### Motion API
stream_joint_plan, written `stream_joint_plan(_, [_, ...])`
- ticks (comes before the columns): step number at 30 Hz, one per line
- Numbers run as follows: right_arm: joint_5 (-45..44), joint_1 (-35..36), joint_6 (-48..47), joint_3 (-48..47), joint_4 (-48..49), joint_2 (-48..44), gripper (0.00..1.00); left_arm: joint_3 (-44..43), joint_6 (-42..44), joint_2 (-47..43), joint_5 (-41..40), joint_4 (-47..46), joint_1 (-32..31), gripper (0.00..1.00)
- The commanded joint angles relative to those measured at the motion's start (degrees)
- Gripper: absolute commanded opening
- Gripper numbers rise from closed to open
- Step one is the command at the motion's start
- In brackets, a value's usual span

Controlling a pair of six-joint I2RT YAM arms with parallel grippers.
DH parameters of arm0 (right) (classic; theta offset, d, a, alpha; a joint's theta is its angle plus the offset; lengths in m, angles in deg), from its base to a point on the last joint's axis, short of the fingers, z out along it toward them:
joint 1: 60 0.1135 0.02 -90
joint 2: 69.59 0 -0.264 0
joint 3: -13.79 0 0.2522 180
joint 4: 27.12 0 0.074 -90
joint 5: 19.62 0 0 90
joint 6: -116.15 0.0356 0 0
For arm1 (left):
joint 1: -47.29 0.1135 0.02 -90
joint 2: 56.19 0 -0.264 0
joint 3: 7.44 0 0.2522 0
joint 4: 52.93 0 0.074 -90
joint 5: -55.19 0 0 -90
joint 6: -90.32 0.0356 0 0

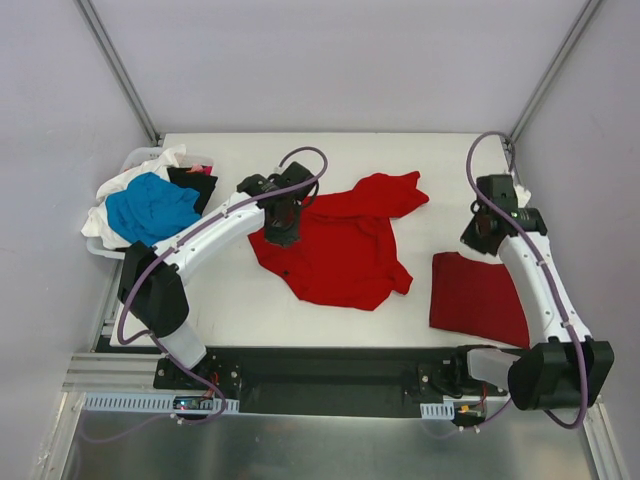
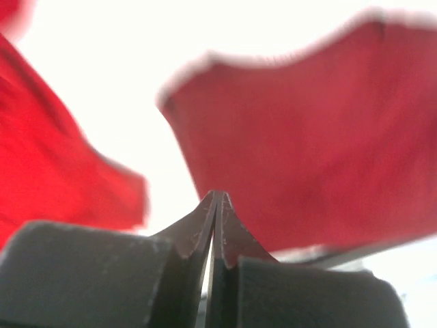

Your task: Fold and stack the t-shirts

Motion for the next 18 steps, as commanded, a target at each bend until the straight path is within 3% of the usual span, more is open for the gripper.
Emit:
stream_joint_plan(1, [-4.8,0.2,-5.5,-6.0,9.4,4.6,0.01,-1.8,2.2,-2.7,-2.3,1.2,-1.2,0.0])
stream_joint_plan(2, [-7.2,0.7,-7.3,-5.1,10.2,4.7,0.01,-2.3,2.7,-2.6,-2.6,1.2,-1.2,0.0])
stream_joint_plan(3, [-15.0,2.7,-8.5,-1.2,12.4,2.5,0.01,-2.6,3.0,-2.7,-3.4,1.2,-1.2,0.0])
stream_joint_plan(7, [-25.1,5.0,-14.4,11.3,18.4,-5.0,0.01,-3.2,3.5,-2.8,-4.2,1.1,-1.2,0.0])
stream_joint_plan(12, [-41.3,5.6,-4.6,6.0,-1.1,1.5,0.01,-3.4,4.2,-1.8,-2.1,1.2,-1.3,0.0])
stream_joint_plan(16, [-40.2,5.8,7.8,1.2,-11.4,3.5,0.01,-3.8,5.5,-0.7,-1.5,1.2,-1.3,0.0])
stream_joint_plan(18, [-31.3,5.7,9.5,1.8,-11.0,2.2,0.01,-3.7,5.0,-0.6,-0.6,1.2,-1.2,0.0])
